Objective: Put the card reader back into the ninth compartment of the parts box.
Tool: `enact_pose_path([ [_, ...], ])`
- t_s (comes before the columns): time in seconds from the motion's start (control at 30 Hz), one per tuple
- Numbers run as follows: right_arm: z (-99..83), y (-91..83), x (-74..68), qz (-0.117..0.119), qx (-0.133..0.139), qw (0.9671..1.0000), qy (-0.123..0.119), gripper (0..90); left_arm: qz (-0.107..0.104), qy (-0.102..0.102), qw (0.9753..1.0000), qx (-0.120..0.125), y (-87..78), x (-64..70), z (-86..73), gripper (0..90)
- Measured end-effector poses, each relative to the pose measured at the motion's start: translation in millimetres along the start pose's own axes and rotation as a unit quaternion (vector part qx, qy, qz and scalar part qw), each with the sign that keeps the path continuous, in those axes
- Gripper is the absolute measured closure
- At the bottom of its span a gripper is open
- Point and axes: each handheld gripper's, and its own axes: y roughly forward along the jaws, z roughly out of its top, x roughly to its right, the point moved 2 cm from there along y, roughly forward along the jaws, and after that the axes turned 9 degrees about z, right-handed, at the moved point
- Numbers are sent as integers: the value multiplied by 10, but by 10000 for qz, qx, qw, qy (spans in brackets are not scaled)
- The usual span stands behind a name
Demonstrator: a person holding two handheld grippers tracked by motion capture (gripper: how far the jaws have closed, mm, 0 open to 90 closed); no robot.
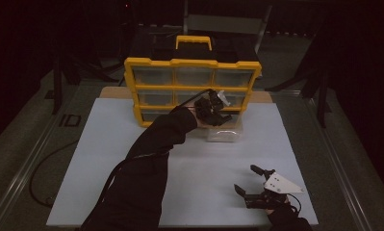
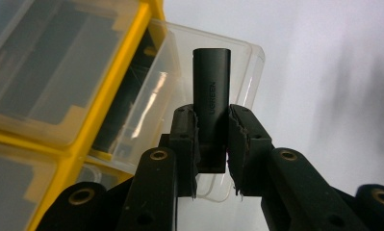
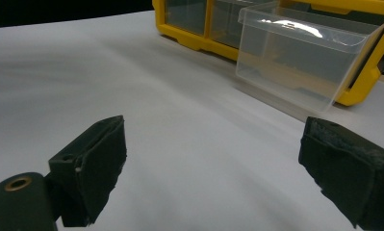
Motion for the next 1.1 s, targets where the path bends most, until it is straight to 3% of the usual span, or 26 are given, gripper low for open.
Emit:
enact_pose_path([
  [0.73, -1, 1, -5, 5, -43, 10000, -3, 95, 56, -166, 9997, -154, 318, -17, -15, 743],
  [0.87, 4, 0, -13, 32, -9, 10000, 17, 95, 229, -236, 9994, -135, 320, -34, -10, 736],
  [1.03, 4, -4, -9, 17, -3, 10000, 20, 95, 268, -298, 9992, -16, 208, -45, 25, 552],
  [1.1, 5, -8, -10, 9, -22, 10000, 16, 95, 288, -312, 9991, 67, 136, -43, 41, 528],
])
